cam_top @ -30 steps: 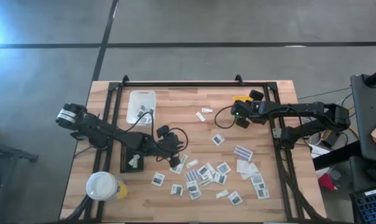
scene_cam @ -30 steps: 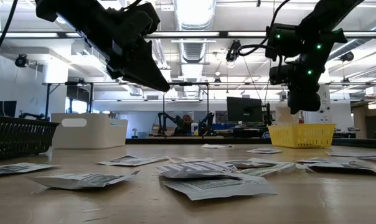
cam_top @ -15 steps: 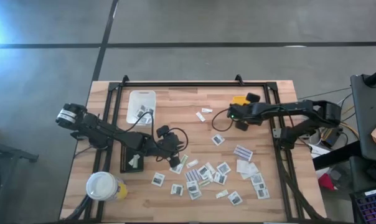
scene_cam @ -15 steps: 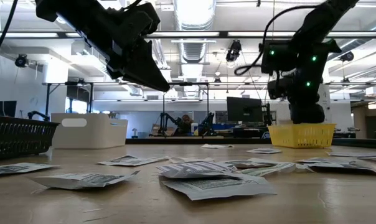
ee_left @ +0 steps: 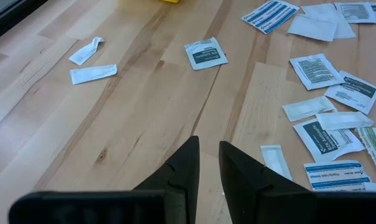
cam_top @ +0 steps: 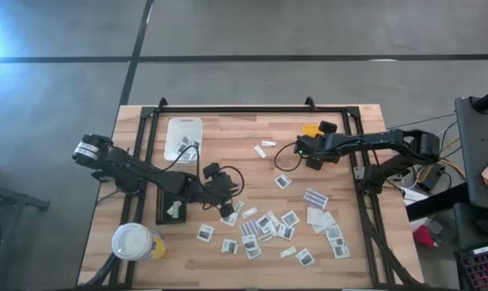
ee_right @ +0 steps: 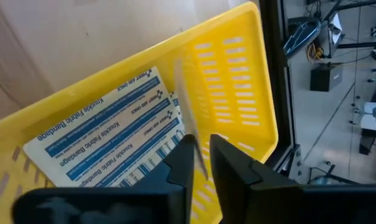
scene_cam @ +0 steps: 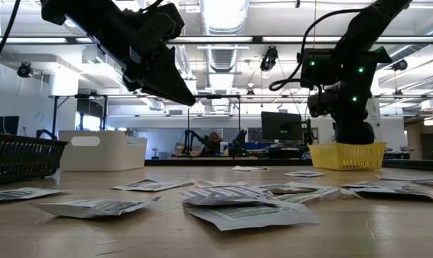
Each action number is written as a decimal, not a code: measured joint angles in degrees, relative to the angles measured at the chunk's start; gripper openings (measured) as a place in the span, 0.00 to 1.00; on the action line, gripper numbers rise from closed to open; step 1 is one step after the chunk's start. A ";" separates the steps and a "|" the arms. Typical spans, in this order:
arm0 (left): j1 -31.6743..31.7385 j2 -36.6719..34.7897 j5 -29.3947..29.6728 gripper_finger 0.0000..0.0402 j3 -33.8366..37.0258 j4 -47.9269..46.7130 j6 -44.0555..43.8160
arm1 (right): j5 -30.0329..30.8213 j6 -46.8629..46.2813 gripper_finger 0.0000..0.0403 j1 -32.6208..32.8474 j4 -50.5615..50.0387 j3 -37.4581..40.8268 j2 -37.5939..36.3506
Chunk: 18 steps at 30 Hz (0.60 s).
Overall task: Pick & Place First Aid Supplies
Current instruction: Put the blue bandage pack into the yellow bin, then put the gray towelette pack into the white bin
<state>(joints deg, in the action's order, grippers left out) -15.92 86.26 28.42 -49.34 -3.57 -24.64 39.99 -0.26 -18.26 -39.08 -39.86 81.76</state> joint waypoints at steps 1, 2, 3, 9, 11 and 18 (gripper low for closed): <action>0.00 0.00 0.00 0.18 0.00 -0.01 0.00 | 0.00 -0.01 0.15 0.00 -0.01 0.00 -0.25; 0.00 0.00 0.00 0.18 0.00 -0.02 0.00 | 0.00 0.01 0.18 0.00 -0.01 0.00 -0.56; 0.00 0.00 0.00 0.18 0.00 0.00 0.00 | -0.03 -0.01 0.20 0.00 -0.04 0.00 -0.94; 0.00 0.00 0.00 0.18 0.00 -0.01 0.00 | -0.58 -2.43 0.29 0.26 -2.40 -1.50 -4.76; 0.00 0.00 0.00 0.18 0.00 -0.02 0.00 | -1.73 -2.42 0.31 0.30 -2.74 -1.68 -6.48; 0.00 0.00 -0.02 0.18 0.00 0.00 0.00 | -2.95 -2.35 0.33 0.50 -2.70 -1.75 -13.35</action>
<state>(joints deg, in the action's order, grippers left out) -15.92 86.26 28.40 -49.34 -3.57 -24.64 37.04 -2.61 -17.76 -41.78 -41.60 68.41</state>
